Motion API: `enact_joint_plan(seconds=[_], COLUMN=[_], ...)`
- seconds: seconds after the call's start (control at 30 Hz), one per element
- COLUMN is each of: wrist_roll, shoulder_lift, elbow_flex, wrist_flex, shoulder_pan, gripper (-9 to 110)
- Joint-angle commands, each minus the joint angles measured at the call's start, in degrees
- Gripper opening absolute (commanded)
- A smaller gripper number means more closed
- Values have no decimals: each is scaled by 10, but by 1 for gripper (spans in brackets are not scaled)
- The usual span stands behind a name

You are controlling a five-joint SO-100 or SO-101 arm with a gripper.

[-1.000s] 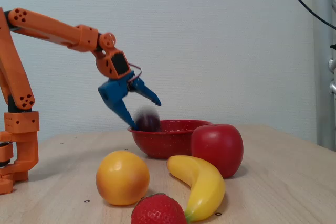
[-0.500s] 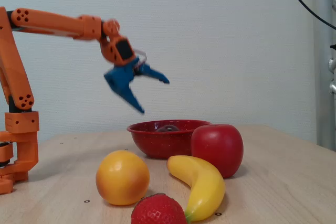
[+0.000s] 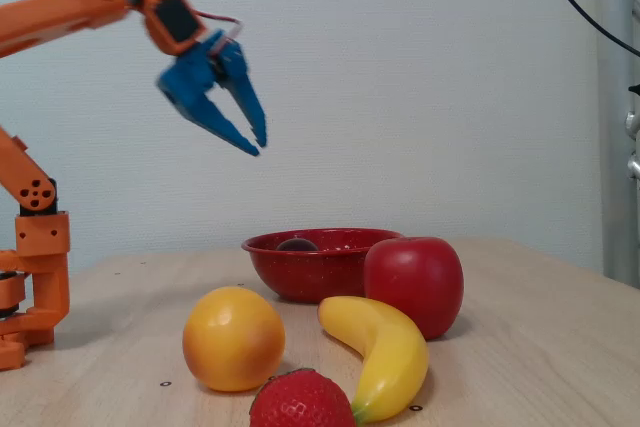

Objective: Put plum in the red bowl.

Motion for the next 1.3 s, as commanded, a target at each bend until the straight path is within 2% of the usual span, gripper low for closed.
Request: enact_joint_plan(seconds=[0.0, 0.3, 0.73, 0.93, 1.27], wrist_roll=[19, 34, 82, 78, -16], shoulder_lift=[61, 251, 512, 574, 582], elbow_flex=[12, 284, 673, 766, 766], wrist_flex=[-8, -36, -279, -321, -250], shoulder_pan=[-38, -163, -192, -191, -159], gripper=[0, 0, 0, 0, 0])
